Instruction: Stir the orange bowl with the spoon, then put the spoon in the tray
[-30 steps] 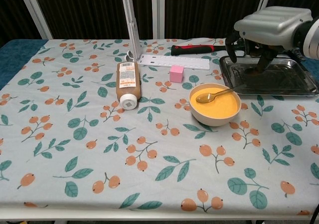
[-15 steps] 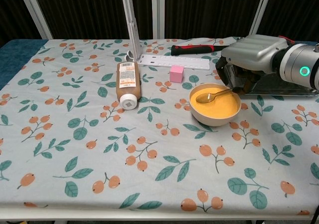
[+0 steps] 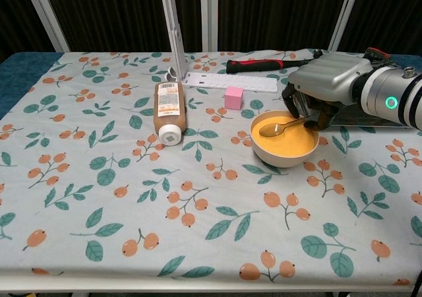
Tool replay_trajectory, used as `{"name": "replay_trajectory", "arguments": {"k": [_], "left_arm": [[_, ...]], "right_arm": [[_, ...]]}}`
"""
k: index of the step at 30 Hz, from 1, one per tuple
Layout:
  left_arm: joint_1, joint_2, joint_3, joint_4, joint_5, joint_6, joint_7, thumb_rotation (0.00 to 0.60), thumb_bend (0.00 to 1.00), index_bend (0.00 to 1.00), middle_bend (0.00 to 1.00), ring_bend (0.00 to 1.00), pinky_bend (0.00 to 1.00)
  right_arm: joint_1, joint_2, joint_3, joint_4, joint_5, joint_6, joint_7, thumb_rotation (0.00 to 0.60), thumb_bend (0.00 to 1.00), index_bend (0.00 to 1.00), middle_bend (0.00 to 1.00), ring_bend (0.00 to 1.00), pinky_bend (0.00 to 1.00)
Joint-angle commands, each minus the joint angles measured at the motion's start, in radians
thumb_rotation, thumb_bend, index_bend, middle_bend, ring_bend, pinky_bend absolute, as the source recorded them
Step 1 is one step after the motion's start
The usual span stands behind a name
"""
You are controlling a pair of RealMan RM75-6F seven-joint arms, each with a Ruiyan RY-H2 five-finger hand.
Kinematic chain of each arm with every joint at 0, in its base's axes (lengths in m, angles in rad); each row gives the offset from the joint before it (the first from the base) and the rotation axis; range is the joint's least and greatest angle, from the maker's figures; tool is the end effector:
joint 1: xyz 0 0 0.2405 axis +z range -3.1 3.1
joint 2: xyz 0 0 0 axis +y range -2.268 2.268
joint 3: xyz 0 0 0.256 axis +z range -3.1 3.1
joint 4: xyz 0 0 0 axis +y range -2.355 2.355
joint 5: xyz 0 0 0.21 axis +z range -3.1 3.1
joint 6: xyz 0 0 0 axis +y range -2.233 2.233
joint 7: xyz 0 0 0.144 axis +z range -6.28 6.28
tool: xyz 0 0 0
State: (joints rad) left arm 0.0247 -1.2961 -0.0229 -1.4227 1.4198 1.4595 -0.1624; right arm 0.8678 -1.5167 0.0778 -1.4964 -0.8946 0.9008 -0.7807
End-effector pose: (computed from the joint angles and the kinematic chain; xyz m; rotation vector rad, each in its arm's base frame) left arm -0.3614 0.1376 0.1159 -1.2016 -1.1427 -0.8633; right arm -0.1507 -0.3489 -0.0258 2.0567 -0.6065 0.5291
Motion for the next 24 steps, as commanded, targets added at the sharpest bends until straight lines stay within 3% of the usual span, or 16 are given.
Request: {"name": "replay_trajectory", "arguments": {"k": [1, 24], "left_arm": [[-0.001, -0.001, 0.0, 0.003, -0.001, -0.002, -0.001, 0.6, 0.12, 0.18, 0.15, 0.1, 0.18], [0.002, -0.003, 0.001, 0.013, -0.001, -0.003, -0.013, 0.6, 0.12, 0.18, 0.15, 0.1, 0.18]], "right_arm": [[0.004, -0.003, -0.003, 0.005, 0.005, -0.001, -0.003, 0.6, 0.29, 0.5, 1.0, 1.0, 1.0], [0.035, 0.008, -0.021, -0.017, -0.002, 0.04, -0.052, 0.6, 0.39, 0.6, 1.0, 1.0, 1.0]]}}
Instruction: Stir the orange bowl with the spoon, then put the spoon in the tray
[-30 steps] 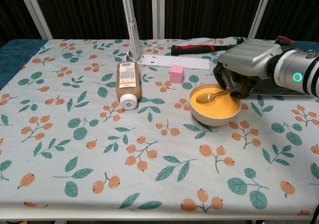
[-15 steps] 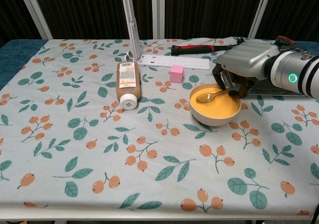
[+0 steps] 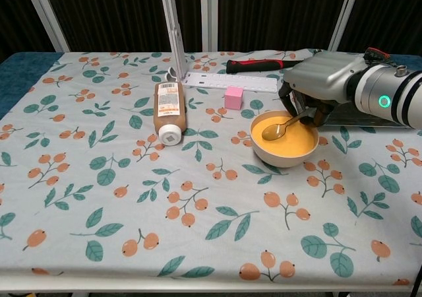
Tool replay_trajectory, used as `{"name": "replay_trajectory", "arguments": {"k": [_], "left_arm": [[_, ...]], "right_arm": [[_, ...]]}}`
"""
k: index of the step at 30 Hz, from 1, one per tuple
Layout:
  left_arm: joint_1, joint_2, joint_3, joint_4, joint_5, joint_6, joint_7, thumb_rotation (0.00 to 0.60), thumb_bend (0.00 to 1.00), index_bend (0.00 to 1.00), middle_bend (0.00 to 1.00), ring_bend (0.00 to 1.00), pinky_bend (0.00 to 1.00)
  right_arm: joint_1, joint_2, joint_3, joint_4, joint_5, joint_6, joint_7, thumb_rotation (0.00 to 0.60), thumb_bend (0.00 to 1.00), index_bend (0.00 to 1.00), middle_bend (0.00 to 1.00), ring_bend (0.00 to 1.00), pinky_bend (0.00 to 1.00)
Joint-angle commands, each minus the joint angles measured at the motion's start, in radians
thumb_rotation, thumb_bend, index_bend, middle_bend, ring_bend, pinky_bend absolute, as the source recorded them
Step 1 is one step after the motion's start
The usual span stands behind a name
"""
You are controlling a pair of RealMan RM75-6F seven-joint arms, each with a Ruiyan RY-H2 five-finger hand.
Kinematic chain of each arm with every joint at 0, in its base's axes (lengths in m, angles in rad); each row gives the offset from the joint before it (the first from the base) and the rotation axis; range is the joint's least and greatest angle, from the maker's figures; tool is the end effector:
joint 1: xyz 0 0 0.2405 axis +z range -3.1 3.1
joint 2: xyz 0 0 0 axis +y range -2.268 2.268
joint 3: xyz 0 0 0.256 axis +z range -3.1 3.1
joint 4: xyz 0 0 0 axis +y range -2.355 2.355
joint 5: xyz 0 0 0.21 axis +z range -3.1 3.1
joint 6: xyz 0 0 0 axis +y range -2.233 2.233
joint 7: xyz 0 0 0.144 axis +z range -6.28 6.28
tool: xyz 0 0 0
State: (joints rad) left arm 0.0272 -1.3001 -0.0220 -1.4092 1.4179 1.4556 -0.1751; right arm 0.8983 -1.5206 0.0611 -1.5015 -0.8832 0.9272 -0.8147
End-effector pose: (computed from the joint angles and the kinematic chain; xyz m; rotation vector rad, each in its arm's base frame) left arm -0.3644 0.1363 0.1154 -1.1970 -1.1497 -0.8602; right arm -0.1429 -0.3506 -0.0263 2.0628 -0.5469 0.5222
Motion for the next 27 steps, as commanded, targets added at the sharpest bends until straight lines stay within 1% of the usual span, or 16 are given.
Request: {"name": "replay_trajectory", "arguments": {"k": [1, 6, 12, 20, 27], "left_arm": [[0.0, 0.001, -0.001, -0.001, 0.001, 0.001, -0.001, 0.6, 0.12, 0.18, 0.15, 0.1, 0.18], [0.001, 0.003, 0.0, -0.005, 0.008, 0.008, 0.0, 0.6, 0.12, 0.18, 0.15, 0.1, 0.18], [0.003, 0.001, 0.004, -0.007, 0.007, 0.006, -0.003, 0.6, 0.12, 0.18, 0.15, 0.1, 0.18], [0.003, -0.001, 0.005, -0.003, 0.005, -0.001, -0.01, 0.6, 0.12, 0.18, 0.15, 0.1, 0.18], [0.002, -0.002, 0.008, 0.003, 0.003, -0.01, -0.022, 0.6, 0.12, 0.18, 0.15, 0.1, 0.18]], "right_arm": [[0.008, 0.019, -0.008, -0.018, -0.023, 0.023, -0.034, 0.6, 0.39, 0.61, 1.0, 1.0, 1.0], [0.039, 0.06, -0.033, -0.037, -0.084, 0.066, -0.167, 0.6, 0.41, 0.64, 1.0, 1.0, 1.0], [0.084, 0.076, -0.07, -0.021, -0.12, 0.066, -0.332, 0.6, 0.42, 0.67, 1.0, 1.0, 1.0], [0.109, 0.027, -0.111, 0.041, -0.148, 0.051, -0.453, 0.6, 0.44, 0.68, 1.0, 1.0, 1.0], [0.109, -0.039, -0.125, 0.098, -0.14, 0.044, -0.509, 0.6, 0.44, 0.69, 1.0, 1.0, 1.0]]}}
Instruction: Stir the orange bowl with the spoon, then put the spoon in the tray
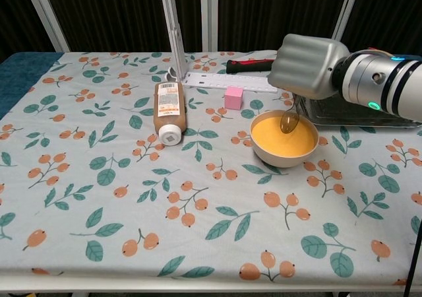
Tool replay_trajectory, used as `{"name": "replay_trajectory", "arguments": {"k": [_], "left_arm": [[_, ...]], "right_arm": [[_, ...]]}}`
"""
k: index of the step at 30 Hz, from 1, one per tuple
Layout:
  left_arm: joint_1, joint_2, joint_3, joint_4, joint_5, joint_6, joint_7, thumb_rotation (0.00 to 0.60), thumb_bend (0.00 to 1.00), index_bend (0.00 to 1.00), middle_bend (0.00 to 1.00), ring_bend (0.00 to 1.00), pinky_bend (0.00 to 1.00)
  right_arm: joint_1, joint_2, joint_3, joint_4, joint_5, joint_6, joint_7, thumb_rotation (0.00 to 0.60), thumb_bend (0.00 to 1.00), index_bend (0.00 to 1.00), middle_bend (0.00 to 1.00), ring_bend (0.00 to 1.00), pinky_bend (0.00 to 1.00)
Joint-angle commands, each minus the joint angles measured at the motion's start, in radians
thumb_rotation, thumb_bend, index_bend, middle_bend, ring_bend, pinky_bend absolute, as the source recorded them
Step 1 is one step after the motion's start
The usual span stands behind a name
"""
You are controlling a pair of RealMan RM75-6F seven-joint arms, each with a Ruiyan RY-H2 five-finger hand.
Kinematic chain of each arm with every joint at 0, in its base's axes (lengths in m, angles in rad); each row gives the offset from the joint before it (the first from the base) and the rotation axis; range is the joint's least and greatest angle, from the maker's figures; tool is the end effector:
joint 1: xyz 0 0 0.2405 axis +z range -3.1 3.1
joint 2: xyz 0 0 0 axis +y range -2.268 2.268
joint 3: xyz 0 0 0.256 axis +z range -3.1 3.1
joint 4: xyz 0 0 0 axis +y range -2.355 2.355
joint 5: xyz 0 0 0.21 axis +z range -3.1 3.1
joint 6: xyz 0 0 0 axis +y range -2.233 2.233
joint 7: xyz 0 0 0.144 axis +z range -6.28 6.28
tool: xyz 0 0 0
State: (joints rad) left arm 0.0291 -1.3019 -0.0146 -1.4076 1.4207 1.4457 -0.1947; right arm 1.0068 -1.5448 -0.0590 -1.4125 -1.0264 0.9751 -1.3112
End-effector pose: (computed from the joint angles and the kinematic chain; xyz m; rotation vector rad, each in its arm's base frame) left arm -0.3652 0.1339 0.1125 -1.1971 -1.1772 -0.8640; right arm -0.1256 -0.3584 -0.0329 2.0940 0.3250 0.2312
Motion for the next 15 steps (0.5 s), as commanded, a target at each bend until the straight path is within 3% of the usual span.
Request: {"name": "replay_trajectory", "arguments": {"k": [1, 9, 15], "left_arm": [[0.001, 0.0, 0.0, 0.002, 0.0, -0.001, -0.004, 0.6, 0.12, 0.18, 0.15, 0.1, 0.18], [0.003, 0.0, 0.002, 0.003, 0.001, 0.001, -0.005, 0.6, 0.12, 0.18, 0.15, 0.1, 0.18], [0.004, 0.002, 0.002, -0.002, 0.004, 0.005, -0.001, 0.6, 0.12, 0.18, 0.15, 0.1, 0.18]], "right_arm": [[0.001, -0.021, -0.004, 0.012, 0.004, -0.004, -0.016, 0.6, 0.44, 0.69, 1.0, 1.0, 1.0], [-0.004, -0.045, 0.0, -0.01, -0.011, 0.005, -0.013, 0.6, 0.44, 0.69, 1.0, 1.0, 1.0], [-0.02, 0.003, 0.017, -0.079, -0.031, 0.039, 0.029, 0.6, 0.44, 0.7, 1.0, 1.0, 1.0]]}}
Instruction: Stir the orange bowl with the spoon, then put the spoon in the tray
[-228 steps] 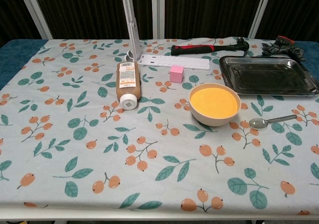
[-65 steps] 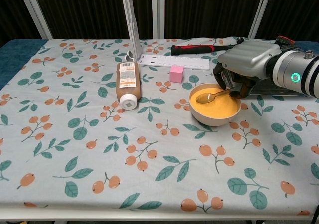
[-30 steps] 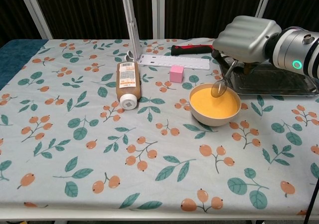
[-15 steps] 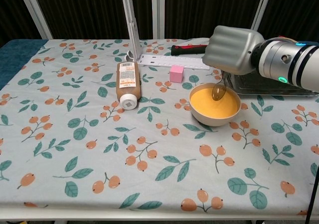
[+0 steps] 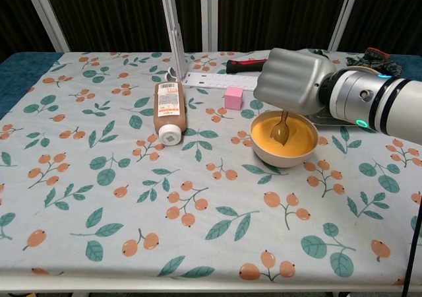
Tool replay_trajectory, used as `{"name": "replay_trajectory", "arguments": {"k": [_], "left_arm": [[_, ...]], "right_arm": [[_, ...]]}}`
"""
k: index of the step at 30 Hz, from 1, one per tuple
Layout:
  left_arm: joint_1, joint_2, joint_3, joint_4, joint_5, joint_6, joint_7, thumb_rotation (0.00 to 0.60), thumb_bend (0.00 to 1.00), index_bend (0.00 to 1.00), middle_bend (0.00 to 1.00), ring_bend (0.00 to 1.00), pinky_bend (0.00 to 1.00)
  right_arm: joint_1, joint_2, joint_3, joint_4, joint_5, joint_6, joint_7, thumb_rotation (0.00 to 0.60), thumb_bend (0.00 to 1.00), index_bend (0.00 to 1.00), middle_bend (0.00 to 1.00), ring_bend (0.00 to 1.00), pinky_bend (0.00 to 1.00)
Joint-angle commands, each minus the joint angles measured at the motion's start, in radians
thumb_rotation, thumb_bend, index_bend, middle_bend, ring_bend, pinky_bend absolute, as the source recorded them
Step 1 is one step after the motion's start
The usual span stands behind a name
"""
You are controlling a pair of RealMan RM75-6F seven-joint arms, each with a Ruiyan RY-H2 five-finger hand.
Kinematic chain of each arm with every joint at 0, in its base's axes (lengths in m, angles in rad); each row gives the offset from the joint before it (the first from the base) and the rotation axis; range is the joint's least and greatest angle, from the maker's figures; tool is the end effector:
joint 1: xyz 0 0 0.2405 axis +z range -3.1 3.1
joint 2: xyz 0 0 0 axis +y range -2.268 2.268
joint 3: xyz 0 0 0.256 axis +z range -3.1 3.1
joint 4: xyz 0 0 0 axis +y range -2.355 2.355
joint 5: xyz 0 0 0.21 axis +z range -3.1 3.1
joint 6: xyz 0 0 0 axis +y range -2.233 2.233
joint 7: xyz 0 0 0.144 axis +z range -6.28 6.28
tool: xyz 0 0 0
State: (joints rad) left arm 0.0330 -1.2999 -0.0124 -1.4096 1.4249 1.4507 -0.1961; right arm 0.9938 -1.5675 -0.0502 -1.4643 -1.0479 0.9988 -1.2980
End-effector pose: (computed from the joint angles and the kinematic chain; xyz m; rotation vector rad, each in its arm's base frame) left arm -0.3648 0.1322 0.1130 -1.1971 -1.1764 -0.8658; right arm -0.1136 -0.3409 -0.0432 2.1240 0.2847 0.3113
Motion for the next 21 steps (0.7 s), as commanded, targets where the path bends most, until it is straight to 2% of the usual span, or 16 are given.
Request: {"name": "replay_trajectory", "arguments": {"k": [1, 9, 21], "left_arm": [[0.0, 0.0, -0.001, -0.001, 0.001, 0.001, 0.0, 0.6, 0.12, 0.18, 0.15, 0.1, 0.18], [-0.004, -0.003, -0.002, 0.001, 0.003, -0.001, -0.001, 0.6, 0.12, 0.18, 0.15, 0.1, 0.18], [0.001, -0.01, 0.002, 0.014, -0.005, -0.009, -0.014, 0.6, 0.12, 0.18, 0.15, 0.1, 0.18]], "right_arm": [[-0.008, 0.043, 0.009, -0.038, -0.018, 0.023, 0.014, 0.6, 0.44, 0.7, 1.0, 1.0, 1.0], [0.015, 0.11, -0.005, -0.045, -0.017, 0.007, -0.083, 0.6, 0.44, 0.7, 1.0, 1.0, 1.0], [0.062, 0.054, -0.038, 0.018, 0.005, -0.046, -0.242, 0.6, 0.45, 0.71, 1.0, 1.0, 1.0]]}}
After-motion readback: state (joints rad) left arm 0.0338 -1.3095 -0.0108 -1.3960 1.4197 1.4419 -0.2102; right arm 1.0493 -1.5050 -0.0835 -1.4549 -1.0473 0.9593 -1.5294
